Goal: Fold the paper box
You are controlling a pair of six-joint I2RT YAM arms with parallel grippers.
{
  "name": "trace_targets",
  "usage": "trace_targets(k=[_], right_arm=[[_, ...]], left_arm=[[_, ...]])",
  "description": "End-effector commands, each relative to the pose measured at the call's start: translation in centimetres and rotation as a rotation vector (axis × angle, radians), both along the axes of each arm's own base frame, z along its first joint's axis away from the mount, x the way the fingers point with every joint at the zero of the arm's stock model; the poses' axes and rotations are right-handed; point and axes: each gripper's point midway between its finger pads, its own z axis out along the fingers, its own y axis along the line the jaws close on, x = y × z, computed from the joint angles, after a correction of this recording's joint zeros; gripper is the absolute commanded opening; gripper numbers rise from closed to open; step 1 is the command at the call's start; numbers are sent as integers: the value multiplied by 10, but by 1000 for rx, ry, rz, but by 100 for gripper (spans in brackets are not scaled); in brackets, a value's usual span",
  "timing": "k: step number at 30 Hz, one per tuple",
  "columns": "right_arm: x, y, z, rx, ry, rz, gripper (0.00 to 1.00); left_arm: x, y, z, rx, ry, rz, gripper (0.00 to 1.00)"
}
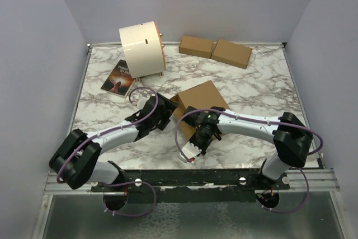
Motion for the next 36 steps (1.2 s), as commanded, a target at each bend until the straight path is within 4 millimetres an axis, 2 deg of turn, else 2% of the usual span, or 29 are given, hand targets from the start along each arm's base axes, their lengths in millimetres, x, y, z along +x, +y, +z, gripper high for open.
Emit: trace_targets(k=[1, 6, 13, 22, 27, 31, 36], right_arm=[[-4, 7, 2, 46, 32, 4, 5], [-4, 8, 1, 44, 36, 3, 5], [-4, 9, 1, 42, 40, 2, 5], [-6, 8, 0, 41, 46, 4, 5], [-6, 8, -2, 39, 50, 5, 5], [-6, 9, -2, 38, 53, 7, 5], [-6, 8, -3, 32, 55, 7, 5]], left_arm=[[4, 7, -6, 81, 13, -6, 96], [8, -4, -11, 84, -5, -63, 99], [22, -17, 3, 77, -96, -116, 99], [24, -23, -16, 89, -42, -135, 99], [28, -28, -19, 96, -39, -149, 99], [31, -30, -21, 107, -40, -151, 93], [31, -31, -28, 121, -12, -155, 80]])
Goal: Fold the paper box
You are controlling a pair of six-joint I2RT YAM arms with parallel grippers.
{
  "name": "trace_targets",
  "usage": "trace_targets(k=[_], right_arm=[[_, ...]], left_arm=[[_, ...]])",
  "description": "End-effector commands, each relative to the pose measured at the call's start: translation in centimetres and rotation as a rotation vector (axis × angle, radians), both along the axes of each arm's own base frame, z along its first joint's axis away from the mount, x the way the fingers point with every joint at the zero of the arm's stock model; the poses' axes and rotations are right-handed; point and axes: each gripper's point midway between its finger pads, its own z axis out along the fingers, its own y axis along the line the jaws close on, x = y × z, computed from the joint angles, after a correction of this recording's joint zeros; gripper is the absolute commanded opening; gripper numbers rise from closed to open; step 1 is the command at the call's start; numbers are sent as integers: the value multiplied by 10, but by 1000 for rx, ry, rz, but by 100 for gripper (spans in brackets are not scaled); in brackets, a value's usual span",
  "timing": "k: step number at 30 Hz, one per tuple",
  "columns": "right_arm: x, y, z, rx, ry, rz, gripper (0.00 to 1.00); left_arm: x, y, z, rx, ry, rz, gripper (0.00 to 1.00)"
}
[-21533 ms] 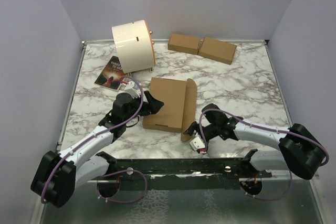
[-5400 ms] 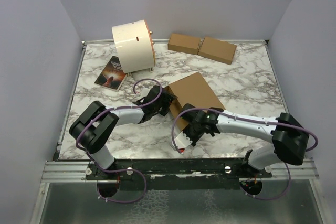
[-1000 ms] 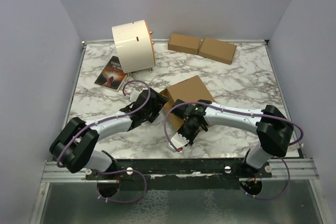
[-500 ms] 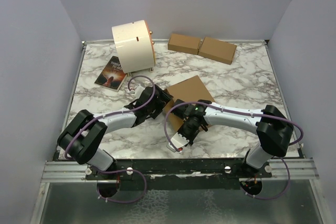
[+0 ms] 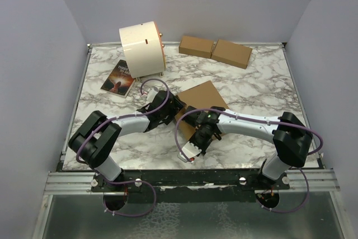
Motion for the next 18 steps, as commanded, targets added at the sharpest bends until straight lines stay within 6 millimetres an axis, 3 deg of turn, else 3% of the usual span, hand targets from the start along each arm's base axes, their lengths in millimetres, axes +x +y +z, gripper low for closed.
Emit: trace_targets(k=[1, 10, 18], right_arm=[[-4, 7, -3, 23, 34, 9, 5], [-2, 9, -2, 32, 23, 10, 5], [5, 14, 2, 45, -5, 7, 5]], left_arm=[[4, -6, -1, -2, 9, -18, 77], [2, -5, -4, -4, 18, -19, 53], [1, -5, -6, -4, 25, -21, 53]])
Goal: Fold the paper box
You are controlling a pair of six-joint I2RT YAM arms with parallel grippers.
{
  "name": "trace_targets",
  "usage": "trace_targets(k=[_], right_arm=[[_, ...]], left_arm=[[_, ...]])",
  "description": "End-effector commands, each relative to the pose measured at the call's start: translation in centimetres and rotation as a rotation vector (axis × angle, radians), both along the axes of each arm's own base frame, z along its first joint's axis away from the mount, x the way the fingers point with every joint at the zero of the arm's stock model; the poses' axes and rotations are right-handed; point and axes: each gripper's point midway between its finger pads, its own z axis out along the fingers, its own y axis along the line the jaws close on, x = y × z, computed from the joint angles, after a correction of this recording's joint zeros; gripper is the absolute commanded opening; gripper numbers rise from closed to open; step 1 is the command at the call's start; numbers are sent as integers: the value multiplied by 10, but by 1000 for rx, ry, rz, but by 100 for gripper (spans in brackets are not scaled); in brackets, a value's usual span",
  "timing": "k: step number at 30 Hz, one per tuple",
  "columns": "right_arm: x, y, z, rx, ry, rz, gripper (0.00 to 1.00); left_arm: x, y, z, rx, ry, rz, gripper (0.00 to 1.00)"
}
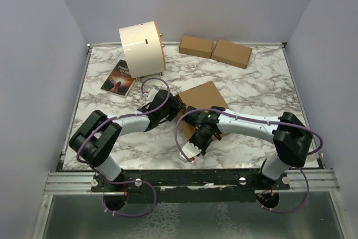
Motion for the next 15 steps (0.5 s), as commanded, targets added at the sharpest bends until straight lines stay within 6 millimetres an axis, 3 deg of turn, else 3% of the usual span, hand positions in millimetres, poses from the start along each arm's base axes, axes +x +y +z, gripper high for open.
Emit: trace_targets(k=[1, 15], right_arm=[[6, 15, 3, 48, -12, 8, 5], [9, 24, 11, 67, -24, 81, 5]], left_arm=[[-5, 2, -12, 24, 41, -9, 53], [-8, 2, -19, 33, 64, -19, 54]])
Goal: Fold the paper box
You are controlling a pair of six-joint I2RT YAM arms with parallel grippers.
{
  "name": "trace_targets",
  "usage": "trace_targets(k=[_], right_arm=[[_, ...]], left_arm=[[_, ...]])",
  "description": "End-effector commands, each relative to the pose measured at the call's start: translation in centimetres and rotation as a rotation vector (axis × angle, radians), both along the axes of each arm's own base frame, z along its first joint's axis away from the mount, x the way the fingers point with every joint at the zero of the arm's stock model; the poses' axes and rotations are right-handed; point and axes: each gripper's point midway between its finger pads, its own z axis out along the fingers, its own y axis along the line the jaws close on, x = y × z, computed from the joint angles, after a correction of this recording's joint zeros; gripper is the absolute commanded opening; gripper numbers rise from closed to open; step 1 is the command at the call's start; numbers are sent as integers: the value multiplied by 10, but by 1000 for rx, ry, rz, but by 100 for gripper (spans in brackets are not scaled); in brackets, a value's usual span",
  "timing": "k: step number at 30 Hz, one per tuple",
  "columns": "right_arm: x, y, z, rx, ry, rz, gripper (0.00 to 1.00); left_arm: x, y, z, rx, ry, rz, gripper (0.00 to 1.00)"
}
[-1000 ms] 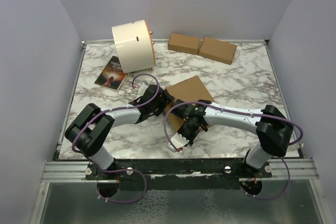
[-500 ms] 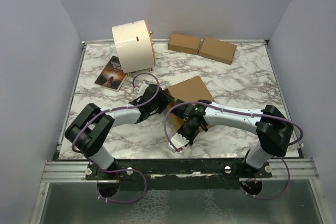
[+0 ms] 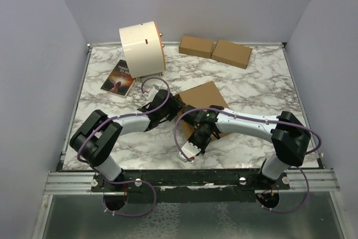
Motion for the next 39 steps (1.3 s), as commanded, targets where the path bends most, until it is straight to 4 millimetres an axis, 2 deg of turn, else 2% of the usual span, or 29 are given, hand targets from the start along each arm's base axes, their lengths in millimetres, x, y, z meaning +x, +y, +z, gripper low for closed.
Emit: trace_targets(k=[1, 20, 32, 39], right_arm=[[6, 20, 9, 56, -11, 60, 5], [1, 20, -4, -24, 45, 102, 6], [1, 27, 2, -46, 81, 101, 7], [-1, 25, -2, -78, 95, 105, 7]], left_arm=[[-9, 2, -19, 36, 68, -20, 54], [-10, 0, -31, 47, 100, -26, 52], [-12, 0, -34, 49, 108, -27, 52], [-13, 1, -35, 49, 110, -26, 51]])
